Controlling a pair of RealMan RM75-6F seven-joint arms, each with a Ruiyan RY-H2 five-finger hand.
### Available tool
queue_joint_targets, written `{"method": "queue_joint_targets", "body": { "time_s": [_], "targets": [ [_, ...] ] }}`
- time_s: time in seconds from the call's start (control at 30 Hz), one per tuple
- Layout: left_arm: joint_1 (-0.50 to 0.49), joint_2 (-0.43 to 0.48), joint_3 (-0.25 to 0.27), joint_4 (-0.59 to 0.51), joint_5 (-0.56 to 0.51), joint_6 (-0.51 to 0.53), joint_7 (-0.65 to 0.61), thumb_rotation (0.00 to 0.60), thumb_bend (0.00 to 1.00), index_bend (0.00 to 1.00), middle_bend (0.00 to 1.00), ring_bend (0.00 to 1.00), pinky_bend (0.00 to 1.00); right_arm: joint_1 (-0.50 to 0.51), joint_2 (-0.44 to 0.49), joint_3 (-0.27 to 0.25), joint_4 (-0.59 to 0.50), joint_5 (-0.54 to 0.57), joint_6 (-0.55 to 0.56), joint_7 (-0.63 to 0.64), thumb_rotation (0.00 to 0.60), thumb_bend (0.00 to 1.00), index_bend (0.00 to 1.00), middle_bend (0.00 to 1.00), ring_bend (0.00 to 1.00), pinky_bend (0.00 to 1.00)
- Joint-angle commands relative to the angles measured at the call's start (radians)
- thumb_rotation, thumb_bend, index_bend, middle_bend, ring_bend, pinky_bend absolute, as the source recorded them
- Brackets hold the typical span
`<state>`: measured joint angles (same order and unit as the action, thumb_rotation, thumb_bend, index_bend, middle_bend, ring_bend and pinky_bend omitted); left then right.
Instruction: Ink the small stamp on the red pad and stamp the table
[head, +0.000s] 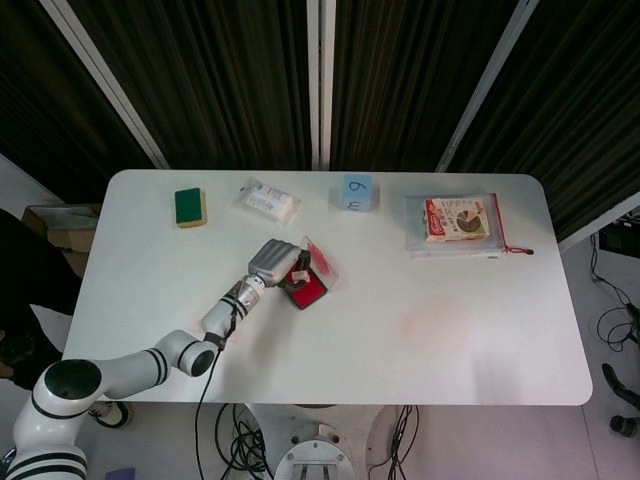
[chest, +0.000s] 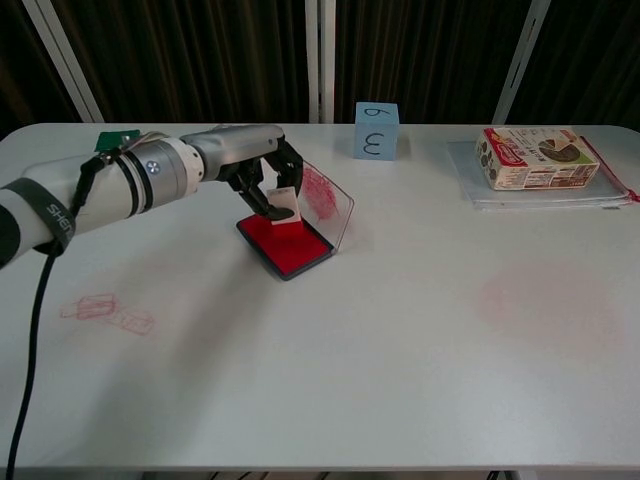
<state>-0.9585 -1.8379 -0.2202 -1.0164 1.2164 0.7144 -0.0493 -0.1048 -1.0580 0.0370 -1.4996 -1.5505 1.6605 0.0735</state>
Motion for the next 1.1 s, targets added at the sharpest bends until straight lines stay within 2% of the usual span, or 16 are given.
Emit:
{"method": "queue_joint_targets", "body": {
  "time_s": [0.03,0.53,0.77,0.9,0.97,1.1],
  "targets": [
    [-0.015,-0.03,-0.007,0.036,0.001,-0.009,-0.012,0.6,0.43,0.65,0.67,1.0,1.0,-0.001,0.002,0.0,-0.001,0.001,0.0,0.0,0.6,0.18,0.0,0.0,0.0,0.0],
    [-0.009,-0.103,0.041,0.172,0.057,-0.024,-0.073,0.6,0.44,0.65,0.67,1.0,1.0,0.0,-0.004,-0.001,0.009,0.007,-0.011,0.007,0.6,0.18,0.0,0.0,0.0,0.0],
    [-0.009,-0.113,0.031,0.189,0.065,-0.018,-0.098,0.6,0.44,0.65,0.67,1.0,1.0,-0.006,-0.003,0.0,0.012,0.008,-0.003,0.012,0.6,0.19,0.0,0.0,0.0,0.0],
    [-0.01,-0.08,0.013,0.144,0.071,0.002,-0.108,0.6,0.44,0.65,0.67,1.0,1.0,-0.008,0.001,0.002,0.013,0.01,0.002,0.017,0.6,0.19,0.0,0.0,0.0,0.0],
    [-0.006,-0.037,0.003,0.088,0.07,0.012,-0.102,0.6,0.44,0.65,0.67,1.0,1.0,-0.008,0.002,0.003,0.013,0.01,0.001,0.02,0.6,0.19,0.0,0.0,0.0,0.0],
    [0.024,0.108,-0.002,-0.095,0.038,-0.001,-0.062,0.6,0.44,0.65,0.67,1.0,1.0,-0.006,0.001,0.004,0.017,0.009,-0.001,0.026,0.6,0.19,0.0,0.0,0.0,0.0]
  ]
}}
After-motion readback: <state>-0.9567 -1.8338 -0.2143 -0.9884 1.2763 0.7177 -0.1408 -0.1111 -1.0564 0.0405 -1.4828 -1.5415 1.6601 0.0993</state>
